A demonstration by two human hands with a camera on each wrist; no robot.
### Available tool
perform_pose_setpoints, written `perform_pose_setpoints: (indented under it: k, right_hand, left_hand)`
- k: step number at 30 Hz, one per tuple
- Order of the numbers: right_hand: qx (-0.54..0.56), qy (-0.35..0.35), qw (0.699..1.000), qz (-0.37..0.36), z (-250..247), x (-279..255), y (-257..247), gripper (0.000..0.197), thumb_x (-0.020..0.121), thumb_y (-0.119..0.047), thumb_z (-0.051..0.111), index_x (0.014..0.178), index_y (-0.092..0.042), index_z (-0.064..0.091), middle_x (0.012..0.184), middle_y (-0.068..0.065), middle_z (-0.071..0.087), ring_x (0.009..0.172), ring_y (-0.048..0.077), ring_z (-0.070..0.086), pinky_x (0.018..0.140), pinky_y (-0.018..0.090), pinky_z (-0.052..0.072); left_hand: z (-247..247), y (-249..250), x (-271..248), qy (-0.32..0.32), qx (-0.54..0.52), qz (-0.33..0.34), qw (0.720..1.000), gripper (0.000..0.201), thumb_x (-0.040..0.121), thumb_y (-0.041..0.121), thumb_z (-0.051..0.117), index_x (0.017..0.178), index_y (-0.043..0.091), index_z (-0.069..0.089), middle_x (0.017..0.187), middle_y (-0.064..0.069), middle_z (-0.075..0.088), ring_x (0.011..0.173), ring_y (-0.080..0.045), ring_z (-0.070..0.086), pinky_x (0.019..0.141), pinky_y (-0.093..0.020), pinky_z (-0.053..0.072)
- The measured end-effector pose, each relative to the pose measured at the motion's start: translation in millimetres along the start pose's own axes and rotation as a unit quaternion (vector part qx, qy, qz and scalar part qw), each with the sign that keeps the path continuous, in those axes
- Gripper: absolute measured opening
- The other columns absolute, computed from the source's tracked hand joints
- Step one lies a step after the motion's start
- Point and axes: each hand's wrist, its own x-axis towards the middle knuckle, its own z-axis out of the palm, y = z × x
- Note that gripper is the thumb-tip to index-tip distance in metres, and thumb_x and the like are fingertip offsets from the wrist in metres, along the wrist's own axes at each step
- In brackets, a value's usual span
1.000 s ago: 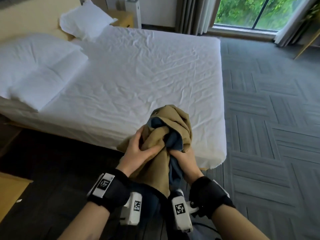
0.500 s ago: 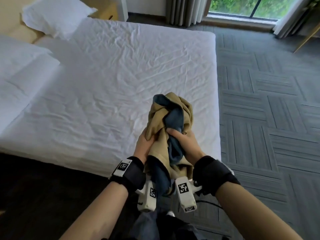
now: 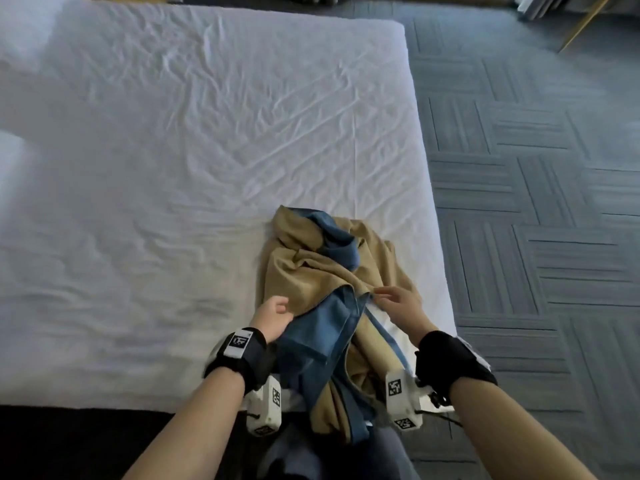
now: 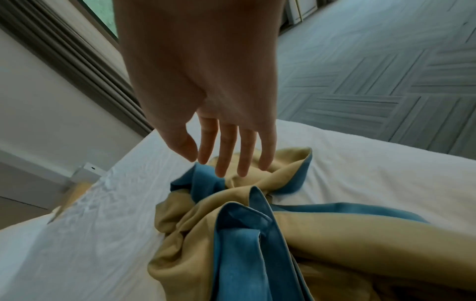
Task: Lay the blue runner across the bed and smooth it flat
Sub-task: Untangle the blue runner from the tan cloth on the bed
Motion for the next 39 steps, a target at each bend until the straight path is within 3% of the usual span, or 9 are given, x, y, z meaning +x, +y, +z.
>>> perform_pose_setpoints:
  k: [4,11,16,21,24,28,33,36,39]
  right_hand:
    - [-0.019,-0.015,1.0,0.02,17,21,9,0.027,0.085,-0.009,0.053,0.108,-0.014,0.065,0.104,0.007,0.068,0.092,0.016,0.06,0.07,0.019,0.045]
    - [-0.041,-0.05,0.998,0.018,44,92,24,0.037,0.087,-0.015,0.059,0.124,-0.014,0.052,0.121,0.008,0.06,0.104,0.018,0.057,0.083,0.026,0.046]
    - [-0.145,-0.033,0.989,-0.028,66,136,41,0.086,0.077,-0.033,0.073,0.145,-0.012,0.025,0.144,0.008,0.037,0.134,0.025,0.035,0.109,0.035,0.035]
    - [-0.185,-0.121,0.975,0.0,80,162,64,0.126,0.063,-0.04,0.083,0.15,-0.02,-0.005,0.154,0.013,0.019,0.139,0.029,0.028,0.109,0.036,0.031]
    - [-0.257,-0.121,0.959,-0.023,85,173,74,0.108,0.065,-0.038,0.081,0.146,-0.02,0.012,0.14,0.017,0.035,0.124,0.037,0.044,0.098,0.04,0.042]
    - [-0.27,-0.134,0.952,-0.055,75,183,66,0.062,0.079,-0.02,0.062,0.137,-0.023,0.038,0.122,0.017,0.058,0.11,0.037,0.057,0.088,0.036,0.048]
    - [-0.229,-0.145,0.958,-0.092,65,184,33,0.043,0.078,-0.007,0.049,0.119,-0.014,0.055,0.112,0.015,0.063,0.105,0.036,0.059,0.089,0.039,0.05]
    - [-0.21,-0.088,0.963,-0.145,53,191,7,0.041,0.076,-0.003,0.049,0.115,-0.012,0.059,0.108,0.012,0.067,0.104,0.031,0.059,0.074,0.019,0.035]
    - [-0.257,0.013,0.943,-0.211,35,198,-26,0.025,0.076,-0.007,0.051,0.099,-0.013,0.06,0.095,0.011,0.068,0.093,0.03,0.059,0.064,0.02,0.021]
  left_hand:
    - [9,-16,28,-0.019,0.032,-0.017,0.999,0.045,0.087,0.008,0.058,0.131,0.006,0.047,0.136,-0.017,0.052,0.128,-0.025,0.049,0.107,-0.032,0.037]
    - [34,-43,80,0.024,0.158,0.002,0.987,0.086,0.077,0.034,0.07,0.147,0.018,0.022,0.153,-0.011,0.021,0.14,-0.027,0.026,0.113,-0.042,0.031]
    - [49,-60,112,0.021,0.175,-0.039,0.984,0.12,0.063,0.051,0.077,0.146,0.036,-0.008,0.158,-0.01,-0.012,0.146,-0.035,0.001,0.115,-0.054,0.02]
    - [72,-71,138,-0.014,0.197,-0.099,0.975,0.142,0.05,0.058,0.081,0.143,0.032,-0.023,0.157,-0.015,-0.014,0.144,-0.041,0.007,0.113,-0.056,0.018]
    - [87,-76,147,-0.004,0.279,-0.074,0.958,0.137,0.057,0.049,0.082,0.144,0.025,-0.021,0.149,-0.02,0.018,0.132,-0.042,0.033,0.104,-0.05,0.036]
    - [83,-77,155,0.03,0.353,-0.035,0.934,0.094,0.084,0.035,0.06,0.147,0.028,-0.009,0.121,-0.018,0.056,0.101,-0.036,0.061,0.076,-0.039,0.046]
    - [52,-40,155,0.102,0.299,0.028,0.948,0.041,0.091,0.029,0.04,0.131,0.035,0.038,0.106,-0.019,0.066,0.092,-0.042,0.064,0.073,-0.043,0.05]
    - [31,-3,161,0.158,0.284,0.063,0.944,0.036,0.091,0.025,0.038,0.125,0.035,0.044,0.105,-0.021,0.067,0.093,-0.043,0.063,0.072,-0.042,0.048]
    - [6,39,165,0.217,0.272,0.096,0.933,0.038,0.09,0.02,0.04,0.124,0.033,0.047,0.103,-0.02,0.067,0.091,-0.042,0.063,0.069,-0.039,0.044]
